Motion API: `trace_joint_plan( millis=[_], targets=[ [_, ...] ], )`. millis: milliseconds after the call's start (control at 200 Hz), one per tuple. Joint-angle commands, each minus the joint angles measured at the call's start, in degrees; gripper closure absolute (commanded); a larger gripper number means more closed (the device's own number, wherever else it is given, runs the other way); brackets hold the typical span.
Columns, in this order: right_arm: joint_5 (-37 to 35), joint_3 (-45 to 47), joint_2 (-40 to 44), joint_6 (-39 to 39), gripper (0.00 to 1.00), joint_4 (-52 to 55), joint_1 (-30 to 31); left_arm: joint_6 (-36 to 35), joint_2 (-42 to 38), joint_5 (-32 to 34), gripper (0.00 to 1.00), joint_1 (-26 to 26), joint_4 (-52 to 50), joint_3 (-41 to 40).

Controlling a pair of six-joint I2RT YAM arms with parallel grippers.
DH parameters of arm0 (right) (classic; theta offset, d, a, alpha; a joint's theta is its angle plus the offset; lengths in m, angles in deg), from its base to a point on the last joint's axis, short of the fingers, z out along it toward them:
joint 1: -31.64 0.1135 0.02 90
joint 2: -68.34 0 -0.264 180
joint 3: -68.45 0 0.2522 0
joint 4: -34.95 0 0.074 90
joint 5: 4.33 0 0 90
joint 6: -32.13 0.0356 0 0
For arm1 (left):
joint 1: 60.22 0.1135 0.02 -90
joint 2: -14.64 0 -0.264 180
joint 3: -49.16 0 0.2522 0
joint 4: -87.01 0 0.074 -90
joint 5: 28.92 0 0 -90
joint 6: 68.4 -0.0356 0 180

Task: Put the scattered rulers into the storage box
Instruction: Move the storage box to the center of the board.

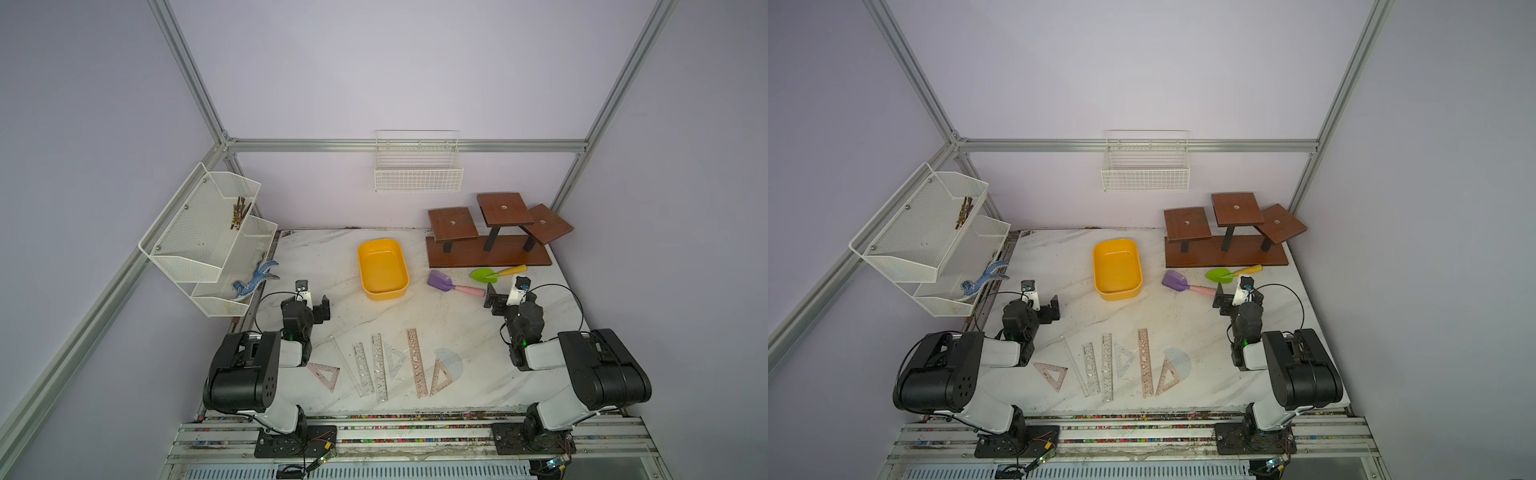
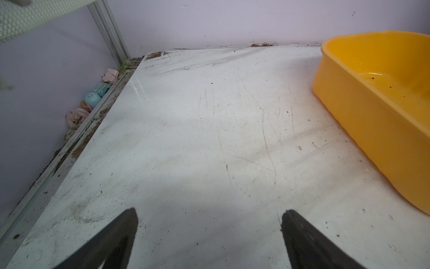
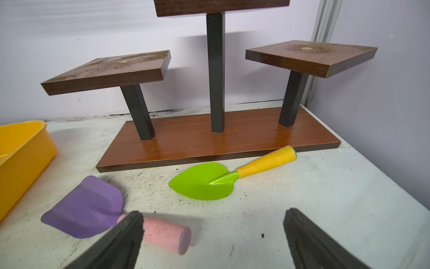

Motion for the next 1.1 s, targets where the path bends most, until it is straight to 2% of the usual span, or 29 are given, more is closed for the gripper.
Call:
trace_joint_plan(
  millis=[0,50,80,110,165,225,280,325,400,480,570,620,680,770,865,990,1095],
  targets=[
    [-0.4,0.3,-0.1,0.1,0.01,-0.5,0.1,0.0,-1.4,-0.2,0.00,-0.1,1.8,1.7],
    [-0.6,0.9,0.1,-0.2,0.01,-1.7,0.3,-0.5,-2.1,1.1,0.00,-0.5,3.1,1.3],
    [-2.3,1.8,1.2,-0.6,0.01,-2.0,1.0,-0.8,-3.9,4.7,0.00,-1.7,2.7,0.8],
    [-4.9,2.0,5.7,-1.9,0.01,0.2,2.7,-1.3,-6.8,9.2,0.00,-3.5,0.3,1.1],
    [-11.3,-2.9,13.6,-1.9,0.01,17.2,7.2,-2.2,-13.4,13.5,0.00,-6.2,-9.9,4.7],
    [-9.1,-11.9,18.2,6.3,0.00,37.6,8.4,1.4,-16.7,15.1,0.00,-8.3,-24.9,12.4],
    [-8.4,-17.2,18.2,13.5,0.00,45.1,10.0,4.8,-15.9,16.4,0.00,-10.4,-33.8,19.1],
    [-8.1,-19.8,17.1,16.0,0.01,45.9,12.3,6.7,-14.0,18.3,0.00,-12.6,-37.7,23.5],
    [-6.8,-24.7,12.9,17.1,0.01,45.7,16.4,9.0,-10.2,19.6,0.00,-15.8,-41.7,29.3],
    [-2.4,-33.8,6.5,18.4,0.00,52.7,18.8,11.6,-3.9,18.4,0.00,-18.1,-47.0,36.2],
    [3.5,-44.3,-2.4,16.4,0.00,60.5,20.7,15.2,2.8,14.0,0.00,-19.0,-52.3,43.7],
    [5.9,-49.2,-6.3,15.2,0.00,63.5,21.5,16.0,6.2,11.2,0.07,-19.1,-54.3,47.3],
    [7.1,-53.8,-10.2,14.8,0.01,65.5,22.3,16.8,9.8,7.5,0.10,-19.2,-55.8,51.0],
    [10.5,-62.0,-17.6,14.7,0.13,70.3,22.8,18.8,14.2,3.1,0.10,-19.2,-57.5,54.7],
    [12.4,-69.6,-24.2,14.6,0.19,74.0,23.5,19.8,17.6,0.8,0.07,-19.2,-59.8,58.0],
    [13.2,-76.7,-30.6,14.9,0.20,76.4,25.1,20.6,20.5,2.3,0.07,-18.7,-64.9,62.3],
    [13.3,-83.1,-35.6,15.1,0.21,79.9,25.9,20.5,21.5,2.0,0.10,-18.2,-65.8,62.6]
  ],
)
